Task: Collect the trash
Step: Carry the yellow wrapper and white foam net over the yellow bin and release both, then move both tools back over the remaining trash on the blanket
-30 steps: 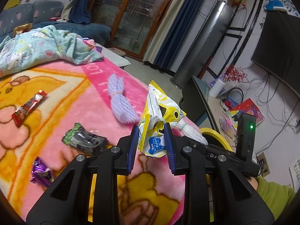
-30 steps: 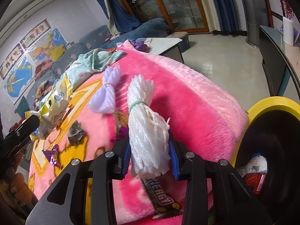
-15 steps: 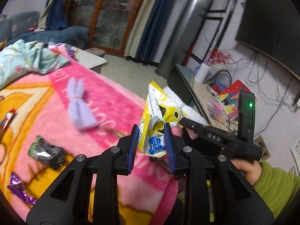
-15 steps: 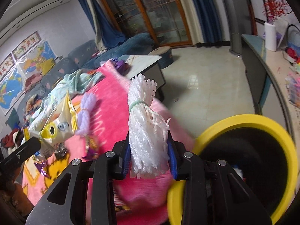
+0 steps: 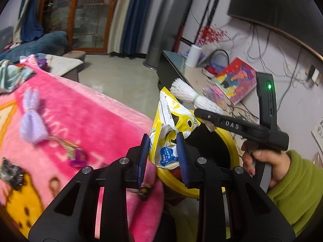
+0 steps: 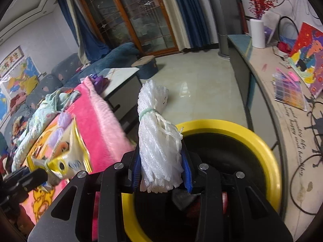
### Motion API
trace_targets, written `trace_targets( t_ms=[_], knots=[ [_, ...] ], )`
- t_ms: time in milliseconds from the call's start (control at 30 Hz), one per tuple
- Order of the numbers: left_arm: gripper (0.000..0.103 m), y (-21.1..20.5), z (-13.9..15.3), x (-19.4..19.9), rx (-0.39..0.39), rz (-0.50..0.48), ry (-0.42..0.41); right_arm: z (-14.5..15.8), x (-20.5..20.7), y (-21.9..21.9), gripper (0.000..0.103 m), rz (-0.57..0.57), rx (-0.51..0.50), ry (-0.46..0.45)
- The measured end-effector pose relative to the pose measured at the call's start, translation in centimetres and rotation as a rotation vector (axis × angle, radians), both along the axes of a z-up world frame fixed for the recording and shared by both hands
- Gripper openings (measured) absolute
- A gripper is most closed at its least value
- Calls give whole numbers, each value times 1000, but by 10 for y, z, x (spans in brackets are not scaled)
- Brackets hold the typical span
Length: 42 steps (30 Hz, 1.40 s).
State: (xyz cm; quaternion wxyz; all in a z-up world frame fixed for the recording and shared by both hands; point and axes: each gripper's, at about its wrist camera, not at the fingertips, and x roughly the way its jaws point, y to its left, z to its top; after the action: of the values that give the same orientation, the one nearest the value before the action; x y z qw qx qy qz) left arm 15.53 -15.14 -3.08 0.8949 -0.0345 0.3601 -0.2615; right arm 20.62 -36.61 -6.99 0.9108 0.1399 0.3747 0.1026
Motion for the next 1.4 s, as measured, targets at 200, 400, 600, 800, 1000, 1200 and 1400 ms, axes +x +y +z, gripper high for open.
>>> trace_targets(
  t_ms=[200,400,600,800,1000,1200,1400],
  knots=[
    [22,-35,-17,-1,31,-65,22,-8,-9,-31,34,-54,-1,42],
    [27,-62,-27,4,56,-115,13,-17,-14,-62,52,-119,36,85],
    [75,-61,-21,7,11,-99,-1,-15,-19,-76,59,-171,40,72],
    [92,-44,-10,0,-4,-45,-36,-4,-21,-60,65,-156,14,26],
    [92,-18,1,-5,-9,36,-74,15,-27,-29,70,-101,-20,-40],
    [92,15,12,-9,-20,127,-112,35,-36,5,73,-24,-31,-98],
    [92,52,21,-10,-40,222,-126,47,-44,43,74,71,-39,-128]
  ],
)
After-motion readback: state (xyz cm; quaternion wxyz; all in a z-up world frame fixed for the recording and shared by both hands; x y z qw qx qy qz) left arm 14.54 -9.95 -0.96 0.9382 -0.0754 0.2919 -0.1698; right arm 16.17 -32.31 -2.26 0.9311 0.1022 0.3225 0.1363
